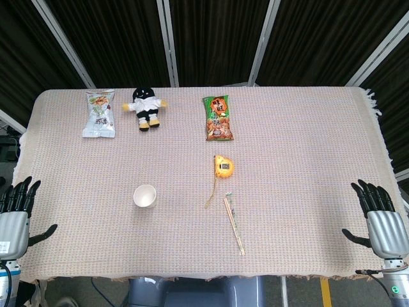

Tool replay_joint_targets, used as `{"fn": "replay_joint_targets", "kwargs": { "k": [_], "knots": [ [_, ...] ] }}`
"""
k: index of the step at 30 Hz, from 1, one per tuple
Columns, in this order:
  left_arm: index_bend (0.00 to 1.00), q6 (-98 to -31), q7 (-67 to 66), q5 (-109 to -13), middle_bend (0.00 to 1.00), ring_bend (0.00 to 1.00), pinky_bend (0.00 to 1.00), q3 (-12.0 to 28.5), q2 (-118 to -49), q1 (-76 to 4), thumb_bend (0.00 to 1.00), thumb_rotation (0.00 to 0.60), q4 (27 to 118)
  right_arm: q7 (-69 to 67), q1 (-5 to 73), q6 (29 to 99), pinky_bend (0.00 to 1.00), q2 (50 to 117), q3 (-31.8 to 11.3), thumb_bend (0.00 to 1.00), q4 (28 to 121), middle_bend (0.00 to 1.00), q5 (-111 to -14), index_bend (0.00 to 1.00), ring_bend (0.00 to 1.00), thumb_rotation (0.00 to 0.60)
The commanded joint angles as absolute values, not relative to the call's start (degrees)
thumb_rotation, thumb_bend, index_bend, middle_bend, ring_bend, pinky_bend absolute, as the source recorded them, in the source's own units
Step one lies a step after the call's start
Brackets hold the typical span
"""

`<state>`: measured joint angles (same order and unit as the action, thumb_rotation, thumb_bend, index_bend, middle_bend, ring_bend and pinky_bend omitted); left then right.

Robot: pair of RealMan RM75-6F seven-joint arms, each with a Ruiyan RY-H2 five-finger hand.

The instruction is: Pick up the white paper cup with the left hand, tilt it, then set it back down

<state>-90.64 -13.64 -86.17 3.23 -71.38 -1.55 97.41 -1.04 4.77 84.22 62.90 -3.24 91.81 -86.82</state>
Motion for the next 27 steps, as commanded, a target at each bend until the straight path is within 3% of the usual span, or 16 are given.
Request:
{"fn": "replay_joint_targets", "kwargs": {
  "k": [1, 15, 23, 27],
  "knots": [
    [0.00, -90.5, -13.7, -86.2, 0.00, 0.00, 0.00, 3.2, -71.4, -1.6, 0.00, 0.600, 97.4, -1.1, 4.7, 84.3, 0.00, 62.9, -3.2, 0.00, 91.8, 0.00, -86.9, 0.00, 0.00, 0.600],
    [0.00, -88.1, -13.9, -87.2, 0.00, 0.00, 0.00, 2.4, -71.1, -2.9, 0.00, 0.600, 98.2, -0.9, 4.7, 84.5, 0.00, 63.0, -3.5, 0.00, 92.0, 0.00, -86.6, 0.00, 0.00, 0.600],
    [0.00, -81.3, -18.7, -85.1, 0.00, 0.00, 0.00, 4.6, -72.5, -8.0, 0.00, 0.600, 101.6, -1.2, 4.6, 84.4, 0.00, 62.8, -3.4, 0.00, 92.0, 0.00, -86.5, 0.00, 0.00, 0.600],
    [0.07, -77.5, -22.3, -81.9, 0.00, 0.00, 0.00, 6.3, -73.2, -10.7, 0.00, 0.600, 103.7, -1.7, 4.5, 84.7, 0.00, 62.7, -3.5, 0.00, 92.0, 0.00, -86.5, 0.00, 0.00, 0.600]
  ]
}}
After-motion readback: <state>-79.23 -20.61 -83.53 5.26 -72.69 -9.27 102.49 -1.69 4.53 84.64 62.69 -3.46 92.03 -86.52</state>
